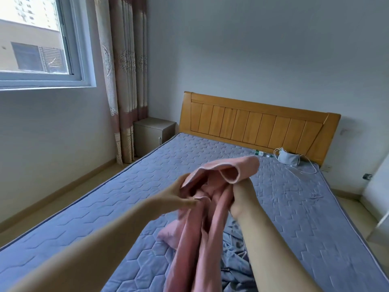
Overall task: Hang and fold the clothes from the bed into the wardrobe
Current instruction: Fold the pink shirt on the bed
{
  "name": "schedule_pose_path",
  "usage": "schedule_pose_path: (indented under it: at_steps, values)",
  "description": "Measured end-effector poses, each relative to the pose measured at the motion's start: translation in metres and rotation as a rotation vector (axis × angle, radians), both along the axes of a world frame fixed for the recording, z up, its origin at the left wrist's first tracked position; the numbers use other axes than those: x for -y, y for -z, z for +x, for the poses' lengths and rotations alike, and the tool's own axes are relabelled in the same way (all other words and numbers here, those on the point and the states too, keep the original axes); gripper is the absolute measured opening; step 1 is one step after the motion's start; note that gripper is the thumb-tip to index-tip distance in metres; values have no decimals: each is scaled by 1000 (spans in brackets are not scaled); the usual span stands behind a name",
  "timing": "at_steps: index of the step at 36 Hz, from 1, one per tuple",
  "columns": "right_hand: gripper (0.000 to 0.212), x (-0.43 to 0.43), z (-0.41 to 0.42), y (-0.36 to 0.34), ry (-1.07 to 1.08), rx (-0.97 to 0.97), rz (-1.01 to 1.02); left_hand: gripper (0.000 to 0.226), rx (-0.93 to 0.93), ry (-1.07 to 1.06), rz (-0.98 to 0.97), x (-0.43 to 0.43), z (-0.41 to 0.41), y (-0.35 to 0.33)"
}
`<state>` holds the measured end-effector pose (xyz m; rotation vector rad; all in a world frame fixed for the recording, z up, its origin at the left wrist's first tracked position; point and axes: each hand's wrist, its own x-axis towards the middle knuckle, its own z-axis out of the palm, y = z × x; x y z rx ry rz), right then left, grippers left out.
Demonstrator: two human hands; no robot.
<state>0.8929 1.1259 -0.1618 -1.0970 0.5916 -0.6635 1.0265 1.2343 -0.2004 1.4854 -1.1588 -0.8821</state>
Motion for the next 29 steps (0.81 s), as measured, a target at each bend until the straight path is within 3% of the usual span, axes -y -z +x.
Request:
schedule_pose_path:
  at_steps: [4, 7, 9, 11, 13, 16, 19, 21, 24, 27, 29]
  values:
    - [14, -7, -9, -9, -67, 215, 57, 74, -100, -9, 82, -7, 4, 10]
    - [26, -2, -14, -11, -97, 256, 83, 61, -108, 68, 131, -4, 4, 12]
    - [35, 3, -17, -10, -93, 292, 97, 56, 71, 123, 223, -1, -2, 10]
    - [38, 6, -19, -9, -121, 298, 116, 47, 446, 120, 302, 5, -7, 7]
    - [45, 7, -25, -9, -150, 309, 106, 46, 593, 131, 250, 11, -13, 2]
    - [44, 11, -37, -8, -110, 273, 89, 29, 418, 95, 143, 18, -18, -6]
    - [38, 12, -48, -9, -59, 228, 51, 53, 109, -34, -90, 24, -23, -13]
    - [33, 13, -56, -9, -36, 205, 19, 58, 42, -83, -165, 27, -24, -17]
    - [29, 8, -69, -11, -30, 183, -2, 17, 117, 50, -25, 27, -35, -19]
    - [26, 5, -83, -11, 5, 105, -37, 26, 73, 40, 18, 29, -43, -15]
    - [24, 5, -92, -12, 81, 15, -84, 11, -24, -30, 0, 29, -47, -17]
